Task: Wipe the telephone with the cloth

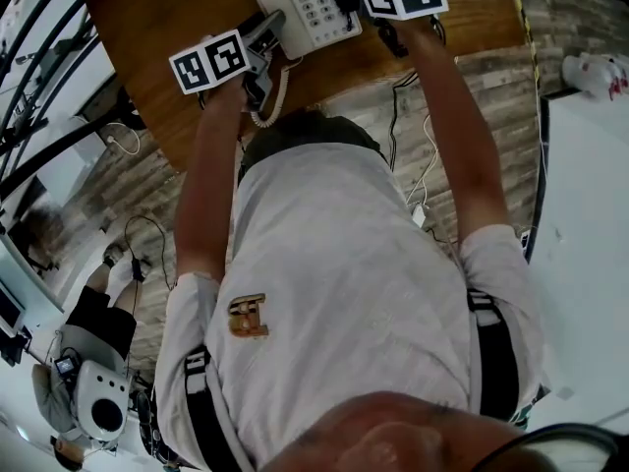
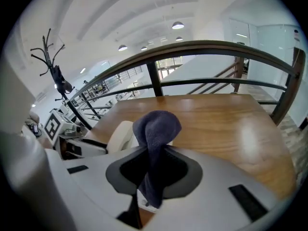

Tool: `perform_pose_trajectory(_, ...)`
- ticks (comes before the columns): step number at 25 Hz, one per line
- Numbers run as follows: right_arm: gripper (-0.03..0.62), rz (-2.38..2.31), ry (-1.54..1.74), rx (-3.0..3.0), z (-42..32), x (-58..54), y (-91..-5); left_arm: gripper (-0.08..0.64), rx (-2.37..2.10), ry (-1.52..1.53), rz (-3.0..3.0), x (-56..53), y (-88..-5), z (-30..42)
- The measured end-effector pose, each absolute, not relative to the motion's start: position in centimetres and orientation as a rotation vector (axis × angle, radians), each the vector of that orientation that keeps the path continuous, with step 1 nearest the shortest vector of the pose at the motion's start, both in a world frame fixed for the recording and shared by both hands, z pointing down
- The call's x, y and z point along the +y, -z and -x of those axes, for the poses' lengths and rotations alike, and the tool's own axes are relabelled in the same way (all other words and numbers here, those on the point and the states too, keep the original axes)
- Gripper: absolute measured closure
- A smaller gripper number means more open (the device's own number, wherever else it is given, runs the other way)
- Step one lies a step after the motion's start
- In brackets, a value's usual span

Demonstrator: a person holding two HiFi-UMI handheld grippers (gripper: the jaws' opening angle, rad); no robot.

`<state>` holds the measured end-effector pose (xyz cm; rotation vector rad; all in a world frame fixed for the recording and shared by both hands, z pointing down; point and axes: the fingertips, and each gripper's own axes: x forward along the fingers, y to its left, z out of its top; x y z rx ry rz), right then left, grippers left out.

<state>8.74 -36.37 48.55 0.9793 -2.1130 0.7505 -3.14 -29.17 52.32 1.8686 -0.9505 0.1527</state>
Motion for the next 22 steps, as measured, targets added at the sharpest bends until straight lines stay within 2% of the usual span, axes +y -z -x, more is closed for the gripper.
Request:
perform_pose_trajectory(6, 0.514, -0.863, -0.827, -2.273, -3.6, -31.7, -45.5, 0.350, -0.949, -0.150, -1.875, -29.2, -52.3, 3.1)
perform_pose_trajectory(11, 0.514, -0.807, -0.909, -2.270, -0.9, -29.3, -47.1, 0.350, -0.952, -0.138, -1.872, -29.1, -52.0, 3.2)
perform_pose_trajectory(22, 0.514, -0.898, -0.844, -2.140, -3.3, -31.8, -51.6, 0.348, -0.952, -0.122, -1.869, -29.1, -52.3, 3.4)
